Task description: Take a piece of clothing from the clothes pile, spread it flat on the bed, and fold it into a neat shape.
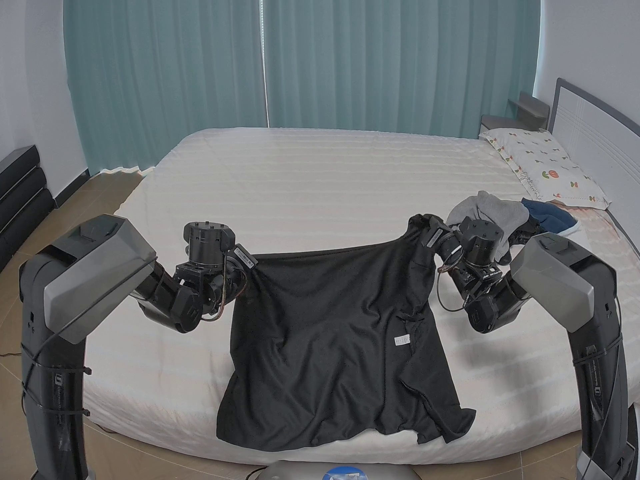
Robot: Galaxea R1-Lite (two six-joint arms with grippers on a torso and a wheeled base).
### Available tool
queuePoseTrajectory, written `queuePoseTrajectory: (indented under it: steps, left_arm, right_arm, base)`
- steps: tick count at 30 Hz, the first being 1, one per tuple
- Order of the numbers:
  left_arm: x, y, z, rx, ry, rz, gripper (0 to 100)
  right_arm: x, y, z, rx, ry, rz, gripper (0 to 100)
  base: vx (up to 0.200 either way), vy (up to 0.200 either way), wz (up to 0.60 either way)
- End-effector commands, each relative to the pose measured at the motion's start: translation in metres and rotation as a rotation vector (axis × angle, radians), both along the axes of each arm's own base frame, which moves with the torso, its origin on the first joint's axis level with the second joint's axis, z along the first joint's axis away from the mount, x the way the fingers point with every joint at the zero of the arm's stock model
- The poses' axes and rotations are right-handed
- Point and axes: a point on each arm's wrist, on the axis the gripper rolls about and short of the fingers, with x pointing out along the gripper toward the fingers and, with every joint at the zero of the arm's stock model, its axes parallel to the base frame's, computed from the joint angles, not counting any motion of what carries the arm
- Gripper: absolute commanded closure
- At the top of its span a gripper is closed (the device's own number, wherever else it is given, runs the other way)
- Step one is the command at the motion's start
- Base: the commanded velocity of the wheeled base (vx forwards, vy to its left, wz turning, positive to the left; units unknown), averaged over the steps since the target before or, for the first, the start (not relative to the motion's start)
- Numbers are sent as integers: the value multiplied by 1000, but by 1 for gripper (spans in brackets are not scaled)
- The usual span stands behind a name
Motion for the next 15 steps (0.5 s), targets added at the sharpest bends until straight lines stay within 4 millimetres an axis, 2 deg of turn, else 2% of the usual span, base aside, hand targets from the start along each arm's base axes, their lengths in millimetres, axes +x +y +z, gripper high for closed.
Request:
queuePoseTrajectory:
  steps: [1, 2, 6, 11, 12, 15]
  left_arm:
    - [6, -3, -34, 10, 61, 3, 0]
    - [5, -4, -42, 17, 78, 0, 0]
    - [4, -5, -54, 37, 107, 1, 0]
    - [2, 0, -57, 58, 160, 20, 0]
    - [0, 4, -57, 66, 194, 34, 0]
    - [2, 10, -52, 65, 185, 46, 0]
  right_arm:
    - [1, 1, -45, -26, 89, 3, 0]
    - [1, 2, -58, -36, 118, 4, 0]
    - [-2, 2, -76, -53, 153, 4, 0]
    - [-5, -7, -77, -60, 183, -12, 0]
    - [-7, -17, -73, -61, 196, -28, 0]
    - [-9, -28, -66, -59, 198, -35, 0]
  base:
    - [0, 0, 0]
    - [0, 0, 0]
    - [0, 0, 0]
    - [0, 0, 0]
    - [0, 0, 0]
    - [0, 0, 0]
